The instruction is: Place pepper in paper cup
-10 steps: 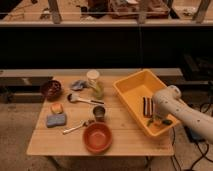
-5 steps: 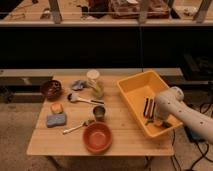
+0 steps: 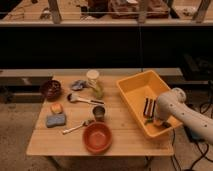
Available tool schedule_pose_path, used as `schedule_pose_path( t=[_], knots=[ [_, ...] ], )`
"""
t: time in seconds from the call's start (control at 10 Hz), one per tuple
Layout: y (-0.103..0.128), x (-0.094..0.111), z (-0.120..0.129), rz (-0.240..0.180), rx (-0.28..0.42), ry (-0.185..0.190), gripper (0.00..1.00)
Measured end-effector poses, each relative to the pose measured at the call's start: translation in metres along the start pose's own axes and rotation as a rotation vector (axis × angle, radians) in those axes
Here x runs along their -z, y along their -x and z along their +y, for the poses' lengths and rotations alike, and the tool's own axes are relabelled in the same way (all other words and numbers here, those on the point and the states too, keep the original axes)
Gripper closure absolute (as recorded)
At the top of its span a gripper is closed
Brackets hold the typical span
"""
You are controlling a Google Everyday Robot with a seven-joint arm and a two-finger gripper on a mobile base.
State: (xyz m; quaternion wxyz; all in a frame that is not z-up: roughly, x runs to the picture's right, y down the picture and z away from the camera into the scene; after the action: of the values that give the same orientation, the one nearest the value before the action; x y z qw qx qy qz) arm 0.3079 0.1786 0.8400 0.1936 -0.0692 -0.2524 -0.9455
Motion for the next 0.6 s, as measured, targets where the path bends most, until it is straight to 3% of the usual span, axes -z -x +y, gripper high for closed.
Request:
schedule_pose_path(
  t=[0.3, 0.5, 0.6],
  knots=[
    [-0.044, 0.061, -0.003, 0.05, 0.086, 0.05, 1.0],
    [-0.067, 0.093, -0.008, 0.049, 0.13, 0.073, 1.0],
    [-0.083, 0.107, -0.011, 0.013, 0.138, 0.086, 1.0]
  ],
)
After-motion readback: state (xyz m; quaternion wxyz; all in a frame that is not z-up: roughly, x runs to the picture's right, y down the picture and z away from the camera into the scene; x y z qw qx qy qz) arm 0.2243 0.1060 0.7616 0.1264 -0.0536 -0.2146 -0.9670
